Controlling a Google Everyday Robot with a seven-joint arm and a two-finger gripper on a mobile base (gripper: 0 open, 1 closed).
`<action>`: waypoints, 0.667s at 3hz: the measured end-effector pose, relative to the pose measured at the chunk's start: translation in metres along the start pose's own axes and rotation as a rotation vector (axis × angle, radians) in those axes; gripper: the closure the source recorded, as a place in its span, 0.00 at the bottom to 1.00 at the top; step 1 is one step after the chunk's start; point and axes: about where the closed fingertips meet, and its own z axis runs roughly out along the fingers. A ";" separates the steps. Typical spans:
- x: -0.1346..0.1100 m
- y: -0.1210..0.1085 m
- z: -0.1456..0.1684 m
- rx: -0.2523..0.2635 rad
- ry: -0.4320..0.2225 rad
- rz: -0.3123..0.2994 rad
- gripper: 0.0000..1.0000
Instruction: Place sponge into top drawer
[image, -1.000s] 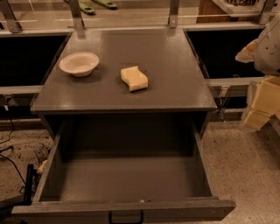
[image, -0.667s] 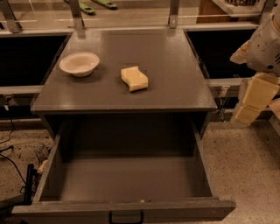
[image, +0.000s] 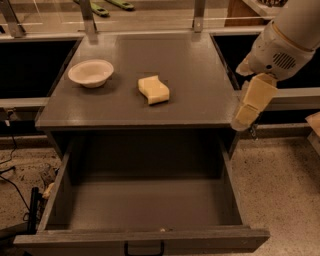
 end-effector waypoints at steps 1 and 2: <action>-0.012 -0.007 0.008 -0.035 -0.031 -0.004 0.00; -0.014 -0.008 0.009 -0.039 -0.036 -0.005 0.00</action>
Offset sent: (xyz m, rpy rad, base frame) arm 0.0110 0.0110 -0.0027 0.0382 0.0197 0.0185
